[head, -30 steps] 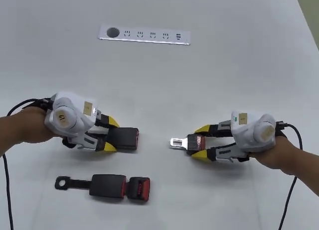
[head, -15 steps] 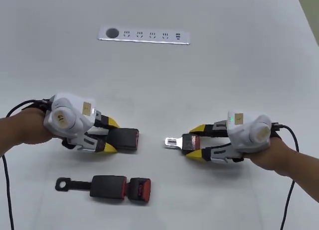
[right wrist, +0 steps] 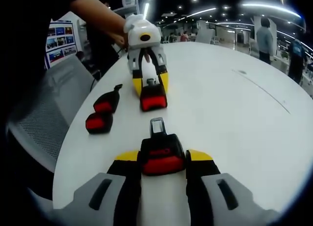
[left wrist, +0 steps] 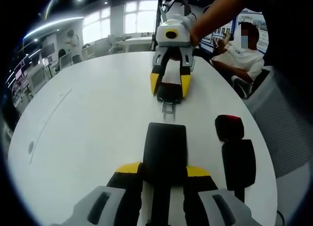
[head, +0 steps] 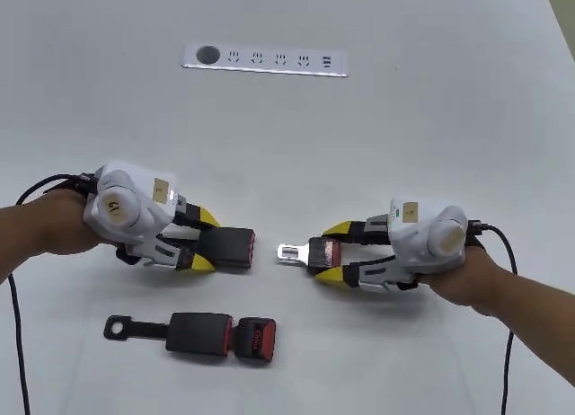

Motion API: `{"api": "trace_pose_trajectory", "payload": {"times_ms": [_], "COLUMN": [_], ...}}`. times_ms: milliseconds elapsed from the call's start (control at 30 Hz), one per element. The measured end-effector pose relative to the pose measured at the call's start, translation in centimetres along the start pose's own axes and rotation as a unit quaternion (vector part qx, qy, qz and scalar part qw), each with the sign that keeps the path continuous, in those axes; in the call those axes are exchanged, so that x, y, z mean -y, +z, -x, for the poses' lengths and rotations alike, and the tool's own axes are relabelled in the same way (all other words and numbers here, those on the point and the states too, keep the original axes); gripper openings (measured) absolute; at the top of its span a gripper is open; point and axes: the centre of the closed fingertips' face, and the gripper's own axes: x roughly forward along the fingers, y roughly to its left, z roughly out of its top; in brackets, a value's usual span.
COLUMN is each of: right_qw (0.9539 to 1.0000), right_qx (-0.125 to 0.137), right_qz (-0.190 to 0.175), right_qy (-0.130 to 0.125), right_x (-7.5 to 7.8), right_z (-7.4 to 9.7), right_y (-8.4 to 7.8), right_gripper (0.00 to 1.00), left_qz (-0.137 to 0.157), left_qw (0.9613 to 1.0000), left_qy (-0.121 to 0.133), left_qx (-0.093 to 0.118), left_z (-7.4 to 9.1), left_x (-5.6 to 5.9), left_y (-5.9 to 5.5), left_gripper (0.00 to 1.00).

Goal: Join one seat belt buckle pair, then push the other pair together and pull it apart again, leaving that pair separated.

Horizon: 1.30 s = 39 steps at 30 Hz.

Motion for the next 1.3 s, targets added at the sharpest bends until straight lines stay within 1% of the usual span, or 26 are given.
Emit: {"api": "trace_pose_trajectory", "payload": {"times_ms": [233,433,533,600,633,867,1000,1100,1200,1300], "right_qw": [1.0,0.9999,0.9999,0.9999,0.9999,0.9999,0.9998,0.9999,0.9999,0.9999], "right_qx": [0.009,0.014,0.016,0.016,0.016,0.015,0.017,0.012,0.01,0.009], "right_qz": [0.002,0.002,0.002,0.004,0.003,-0.001,-0.007,-0.004,-0.005,-0.009], "right_qy": [0.003,0.001,0.003,0.004,0.005,0.002,0.001,0.003,0.002,0.0], "right_x": [-0.5,-0.4,-0.6,-0.7,-0.7,-0.7,-0.6,-0.5,-0.5,-0.5], "right_z": [-1.6,-2.6,-3.2,-3.4,-3.4,-4.5,-4.2,-4.2,-4.4,-4.6], "right_y": [1.2,1.6,1.9,2.1,2.2,2.8,2.8,2.6,2.7,2.6], "right_gripper": [0.34,0.34,0.34,0.34,0.34,0.34,0.34,0.34,0.34,0.34], "left_qz": [0.001,0.004,0.0,-0.005,-0.002,-0.01,-0.009,-0.01,-0.011,-0.011], "left_qw": [1.0,1.0,1.0,0.9999,0.9999,0.9998,0.9998,0.9997,0.9996,0.9997], "left_qy": [0.0,0.001,0.002,0.001,0.001,0.002,0.002,0.001,0.001,0.0], "left_qx": [-0.002,-0.003,-0.008,-0.011,-0.011,-0.016,-0.016,-0.02,-0.024,-0.024], "left_z": [0.0,-0.1,-0.1,-0.1,-0.1,-0.1,-0.1,-0.1,-0.1,-0.1], "left_x": [-0.1,-0.2,-0.1,-0.1,-0.1,-0.1,-0.1,-0.1,0.0,0.0], "left_y": [0.0,-0.2,0.0,0.0,0.0,0.0,0.0,0.0,0.0,0.0], "left_gripper": [0.33,0.33,0.33,0.33,0.33,0.33,0.33,0.33,0.33,0.33]}}
